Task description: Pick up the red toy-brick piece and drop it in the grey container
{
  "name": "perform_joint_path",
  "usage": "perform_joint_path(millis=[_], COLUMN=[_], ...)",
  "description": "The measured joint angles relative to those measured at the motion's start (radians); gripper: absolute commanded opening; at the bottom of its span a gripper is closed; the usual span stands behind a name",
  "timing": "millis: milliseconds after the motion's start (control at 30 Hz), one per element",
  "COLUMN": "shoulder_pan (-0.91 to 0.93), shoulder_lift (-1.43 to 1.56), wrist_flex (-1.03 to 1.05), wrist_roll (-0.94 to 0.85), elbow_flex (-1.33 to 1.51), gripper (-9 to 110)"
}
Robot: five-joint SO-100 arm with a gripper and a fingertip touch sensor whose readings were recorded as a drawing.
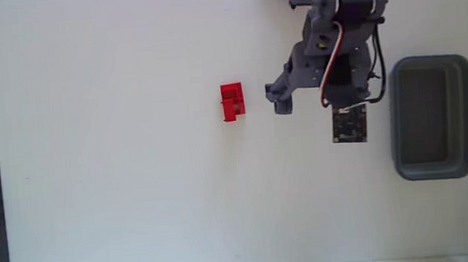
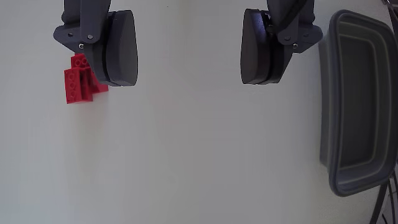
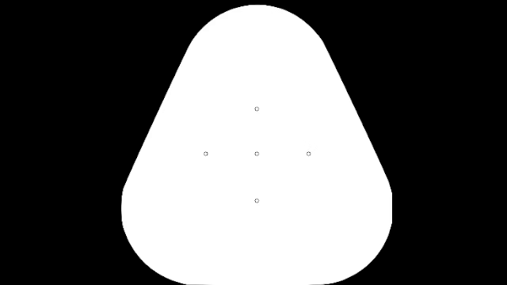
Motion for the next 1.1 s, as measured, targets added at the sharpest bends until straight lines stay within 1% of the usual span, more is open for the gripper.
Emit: perform_joint_path(millis=[467,1100], shoulder_pan=[0.029,0.229], shoulder_lift=[0.000,0.000], wrist_flex=[0.000,0.000], wrist_roll=[0.000,-0.002], elbow_flex=[0.000,0.000], gripper=[110,110])
